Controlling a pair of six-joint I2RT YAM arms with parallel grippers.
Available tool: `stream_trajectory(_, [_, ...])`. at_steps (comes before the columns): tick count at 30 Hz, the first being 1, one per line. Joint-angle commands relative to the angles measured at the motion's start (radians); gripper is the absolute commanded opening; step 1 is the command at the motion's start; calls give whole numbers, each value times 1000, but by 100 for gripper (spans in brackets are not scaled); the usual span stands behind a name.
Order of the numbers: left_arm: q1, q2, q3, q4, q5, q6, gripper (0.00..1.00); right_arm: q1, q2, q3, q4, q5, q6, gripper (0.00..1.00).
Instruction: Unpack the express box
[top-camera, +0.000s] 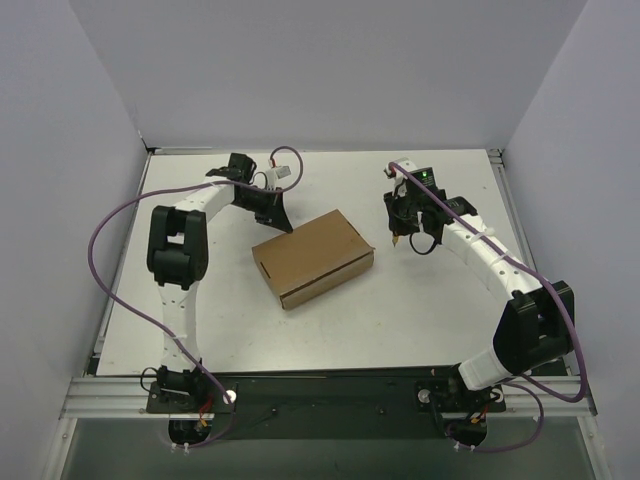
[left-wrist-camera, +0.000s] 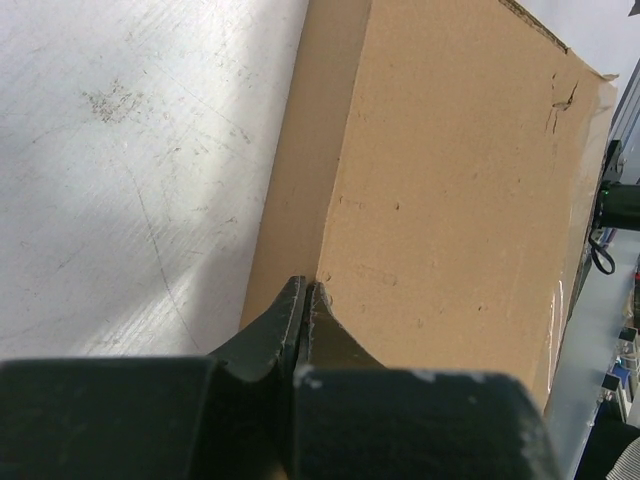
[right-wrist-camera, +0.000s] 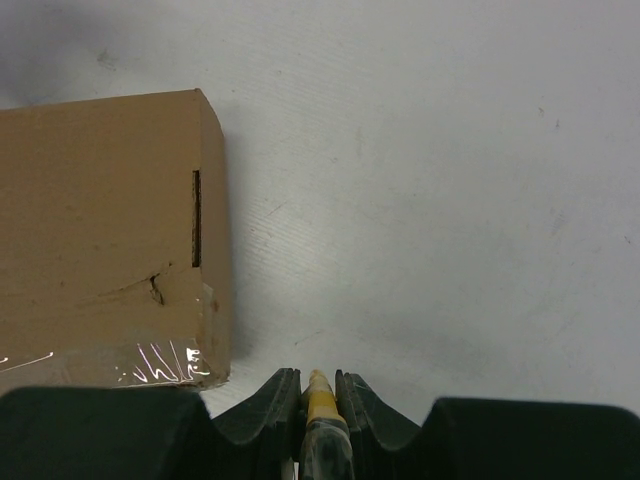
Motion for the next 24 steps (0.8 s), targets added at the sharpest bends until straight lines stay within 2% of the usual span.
stream_trajectory(1, [11, 103, -12, -16, -281, 67, 0, -3, 7, 40, -14, -15, -2, 0])
stream_trajectory(3, [6, 112, 9, -36, -290, 67, 0, -3, 15, 43, -22, -19, -1, 0])
stream_trajectory(8, [-32, 109, 48, -94, -502, 49, 0, -1, -1, 26, -39, -19, 1, 0])
stream_trajectory(16, [-50, 110, 51, -137, -517, 57, 0, -1, -37, -29, -29, -47, 19, 0])
stream_trajectory(20, [-50, 98, 45, -133, -424, 60, 0, 11, -19, -31, -6, -64, 27, 0])
stream_trajectory(24, [-50, 67, 25, -108, -222, 43, 0, 54, 30, 11, 30, -68, 25, 0])
